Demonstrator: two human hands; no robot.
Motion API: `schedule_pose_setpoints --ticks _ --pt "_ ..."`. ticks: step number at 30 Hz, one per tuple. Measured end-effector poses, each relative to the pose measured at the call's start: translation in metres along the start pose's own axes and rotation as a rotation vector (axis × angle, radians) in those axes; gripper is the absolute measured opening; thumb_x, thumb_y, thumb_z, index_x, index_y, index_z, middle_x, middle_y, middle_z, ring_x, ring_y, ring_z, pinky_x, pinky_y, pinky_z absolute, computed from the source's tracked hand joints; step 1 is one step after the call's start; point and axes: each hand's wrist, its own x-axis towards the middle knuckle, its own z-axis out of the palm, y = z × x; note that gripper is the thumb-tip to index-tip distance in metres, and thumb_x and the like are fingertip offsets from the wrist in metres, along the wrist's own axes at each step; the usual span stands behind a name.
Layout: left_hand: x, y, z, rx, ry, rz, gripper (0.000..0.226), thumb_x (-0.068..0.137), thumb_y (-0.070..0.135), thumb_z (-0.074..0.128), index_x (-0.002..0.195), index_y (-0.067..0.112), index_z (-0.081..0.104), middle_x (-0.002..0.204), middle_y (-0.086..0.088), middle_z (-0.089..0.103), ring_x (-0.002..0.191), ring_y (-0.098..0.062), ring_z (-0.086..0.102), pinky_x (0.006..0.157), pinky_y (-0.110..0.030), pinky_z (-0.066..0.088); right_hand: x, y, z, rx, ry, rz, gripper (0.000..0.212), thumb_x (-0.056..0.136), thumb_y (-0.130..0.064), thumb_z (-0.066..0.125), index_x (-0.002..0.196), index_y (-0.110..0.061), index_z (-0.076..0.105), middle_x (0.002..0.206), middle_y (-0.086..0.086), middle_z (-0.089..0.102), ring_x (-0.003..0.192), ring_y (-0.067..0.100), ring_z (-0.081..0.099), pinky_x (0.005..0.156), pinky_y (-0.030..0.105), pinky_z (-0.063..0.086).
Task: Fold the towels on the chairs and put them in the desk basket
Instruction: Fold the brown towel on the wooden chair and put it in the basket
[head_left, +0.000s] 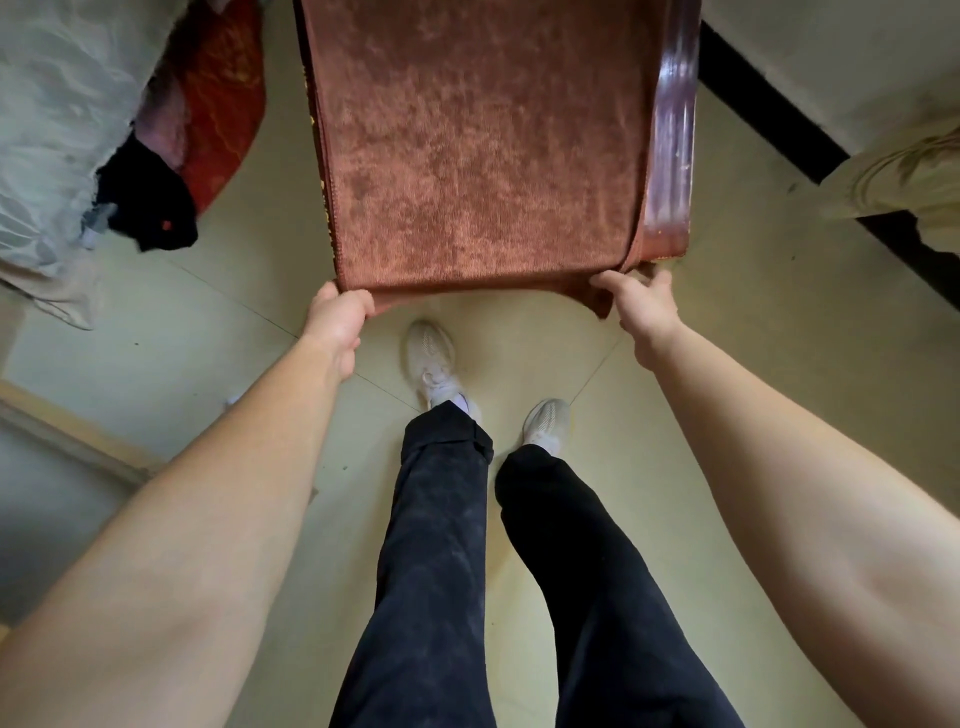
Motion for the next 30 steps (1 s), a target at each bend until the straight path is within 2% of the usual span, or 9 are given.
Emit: schedule_pose_setpoints --ticks 3,5,7,12,14,19,23,27,30 --pt "-0.002 -0.004 0.001 -0.009 0.004 0.006 0.026 0.085 0.021 0.066 0.107 0.019 0.052 0.097 0.008 0.057 0.097 -0.01 0.05 0.089 -0.031 0.037 0.002 0.0 -0.001 0.005 -0.005 0.003 0.05 0.08 -0.036 0.072 0.123 -0.021 0.052 0.109 -0.007 0.061 0.103 0.011 0.054 0.092 0.03 0.043" --pt "-0.003 -0.01 0.001 0.01 0.009 0.033 0.018 0.085 0.027 0.07 0.096 0.02 0.057 0.098 0.007 0.062 0.093 -0.01 0.053 0.084 -0.028 0.036 0.002 0.003 -0.001 -0.014 -0.016 -0.016 0.016 0.087 -0.034 0.068 0.089 -0.022 0.057 0.078 -0.009 0.061 0.076 0.003 0.054 0.073 0.021 0.041" --pt "-0.008 -0.017 -0.001 -0.002 0.014 0.052 0.014 0.087 0.026 0.071 0.085 0.024 0.057 0.094 0.01 0.063 0.096 -0.011 0.053 0.087 -0.027 0.04 -0.007 0.005 -0.002 0.012 -0.018 -0.049 0.023 0.09 -0.032 0.065 0.073 -0.023 0.053 0.068 -0.009 0.055 0.063 0.004 0.049 0.063 0.02 0.036" --pt "-0.029 -0.028 -0.009 -0.127 -0.022 -0.002 0.02 0.09 0.02 0.067 0.087 0.03 0.05 0.1 0.001 0.067 0.102 -0.018 0.063 0.094 -0.037 0.051 -0.025 0.003 -0.011 0.213 -0.036 0.016 0.014 0.087 -0.031 0.054 0.083 -0.02 0.062 0.081 -0.003 0.061 0.07 0.014 0.056 0.072 0.031 0.053" --pt "-0.039 -0.03 -0.014 -0.145 0.002 0.001 0.013 0.091 0.022 0.068 0.096 0.025 0.056 0.099 -0.004 0.067 0.096 -0.021 0.065 0.085 -0.035 0.055 -0.033 0.003 -0.017 0.211 -0.079 0.031 0.009 0.09 -0.024 0.056 0.087 -0.016 0.058 0.081 0.002 0.058 0.069 0.017 0.057 0.06 0.029 0.057" --pt "-0.074 -0.02 -0.025 -0.119 0.094 0.002 0.049 0.092 0.023 0.067 0.136 0.011 0.05 0.116 -0.011 0.065 0.079 -0.018 0.061 0.057 -0.024 0.055 -0.062 -0.007 -0.039 0.164 -0.105 0.083 0.01 0.093 -0.025 0.067 0.088 -0.021 0.059 0.076 -0.001 0.058 0.059 0.011 0.051 0.043 0.019 0.045" --pt "-0.108 0.006 -0.035 -0.213 0.102 -0.009 0.046 0.094 0.01 0.058 0.138 0.016 0.044 0.116 -0.016 0.063 0.068 -0.018 0.058 0.051 -0.026 0.05 -0.092 -0.035 -0.059 0.236 -0.07 0.103 0.023 0.09 -0.02 0.07 0.11 -0.013 0.062 0.079 0.002 0.059 0.053 0.011 0.05 0.041 0.017 0.041" --pt "-0.123 0.049 -0.041 -0.351 0.065 0.018 0.037 0.097 0.006 0.048 0.132 0.016 0.051 0.104 -0.013 0.068 0.062 -0.017 0.064 0.047 -0.025 0.046 -0.102 -0.08 -0.069 0.382 -0.074 0.108 0.008 0.092 -0.011 0.063 0.1 -0.013 0.062 0.068 0.003 0.055 0.044 0.009 0.044 0.045 0.02 0.047" --pt "-0.113 0.093 -0.041 -0.441 -0.02 0.018 0.031 0.1 0.012 0.047 0.13 0.011 0.054 0.094 -0.007 0.071 0.072 -0.016 0.068 0.05 -0.023 0.048 -0.089 -0.118 -0.064 0.446 -0.071 0.085 0.011 0.095 -0.012 0.059 0.098 -0.022 0.061 0.085 0.005 0.059 0.053 0.009 0.047 0.052 0.021 0.052"
